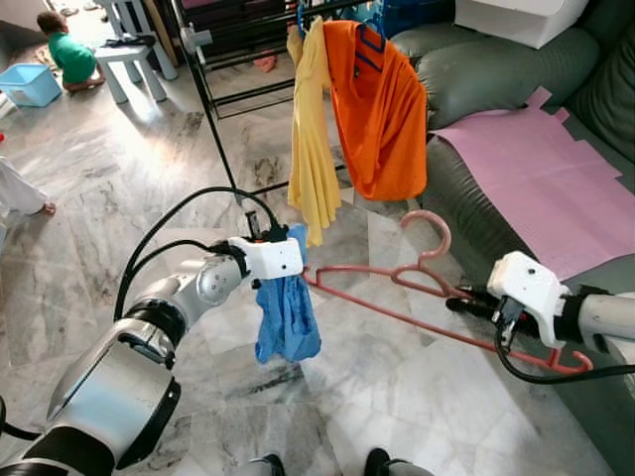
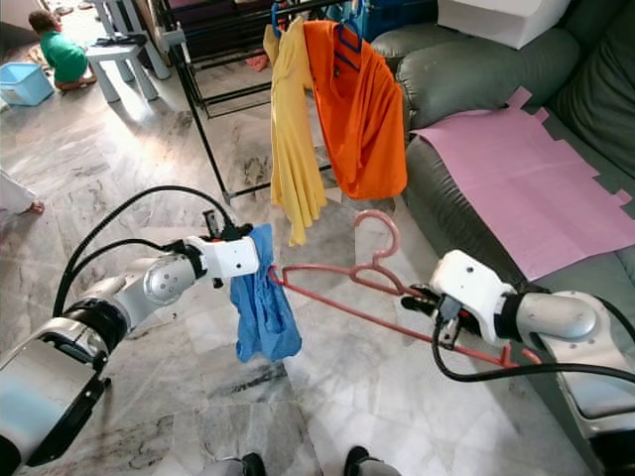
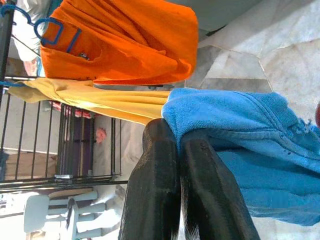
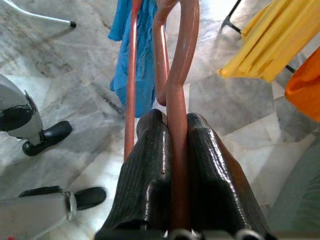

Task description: Hang hanger

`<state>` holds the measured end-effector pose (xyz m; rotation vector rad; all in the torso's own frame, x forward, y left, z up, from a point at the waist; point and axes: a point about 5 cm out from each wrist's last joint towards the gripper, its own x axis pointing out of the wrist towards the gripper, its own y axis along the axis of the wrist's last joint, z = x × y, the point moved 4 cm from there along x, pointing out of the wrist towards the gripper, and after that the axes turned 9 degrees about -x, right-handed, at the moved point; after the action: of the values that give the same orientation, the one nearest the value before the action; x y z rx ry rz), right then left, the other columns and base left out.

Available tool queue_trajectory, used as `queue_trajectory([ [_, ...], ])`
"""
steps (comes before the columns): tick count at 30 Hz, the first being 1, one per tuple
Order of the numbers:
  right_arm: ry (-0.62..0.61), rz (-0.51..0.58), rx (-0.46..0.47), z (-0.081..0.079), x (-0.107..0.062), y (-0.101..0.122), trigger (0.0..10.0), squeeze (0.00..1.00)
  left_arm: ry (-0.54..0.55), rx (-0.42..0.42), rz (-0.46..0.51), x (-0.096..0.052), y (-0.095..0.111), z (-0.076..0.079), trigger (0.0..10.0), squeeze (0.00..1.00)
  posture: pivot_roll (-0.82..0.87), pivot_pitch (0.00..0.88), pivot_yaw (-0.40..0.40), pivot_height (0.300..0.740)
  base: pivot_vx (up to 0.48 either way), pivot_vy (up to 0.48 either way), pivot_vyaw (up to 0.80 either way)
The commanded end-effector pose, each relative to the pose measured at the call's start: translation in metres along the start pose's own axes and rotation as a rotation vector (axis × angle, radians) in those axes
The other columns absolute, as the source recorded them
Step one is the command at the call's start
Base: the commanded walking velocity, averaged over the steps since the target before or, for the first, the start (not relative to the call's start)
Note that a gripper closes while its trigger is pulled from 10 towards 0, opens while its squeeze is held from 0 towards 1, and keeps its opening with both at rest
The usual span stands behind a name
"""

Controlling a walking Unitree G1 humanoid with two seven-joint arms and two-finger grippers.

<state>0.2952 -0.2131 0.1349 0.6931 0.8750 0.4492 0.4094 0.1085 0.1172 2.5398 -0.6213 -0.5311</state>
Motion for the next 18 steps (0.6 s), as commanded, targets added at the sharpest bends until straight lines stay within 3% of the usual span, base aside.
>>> queue_trajectory([
  [1, 0.013, 0.02, -0.008, -0.0027, 0.0011, 0.0061, 10.0, 0.0, 0.024, -0.004, 0.012, -0.0003, 0.0025, -0.0105, 10.0, 0.0, -0.14, 0.201, 0.084, 0.74, 0.0, 0.0, 0.0],
  [9, 0.022, 0.015, -0.002, -0.0061, 0.0058, 0.0052, 10.0, 0.0, 0.023, -0.01, 0.061, -0.0003, 0.0102, -0.0138, 10.0, 0.0, -0.13, 0.202, 0.08, 0.74, 0.0, 0.0, 0.0],
  [18, 0.003, 0.004, -0.018, 0.0005, 0.0017, 0.0052, 10.0, 0.0, 0.021, 0.001, 0.031, -0.0043, 0.0008, -0.0132, 10.0, 0.0, -0.13, 0.201, 0.083, 0.74, 0.0, 0.0, 0.0],
])
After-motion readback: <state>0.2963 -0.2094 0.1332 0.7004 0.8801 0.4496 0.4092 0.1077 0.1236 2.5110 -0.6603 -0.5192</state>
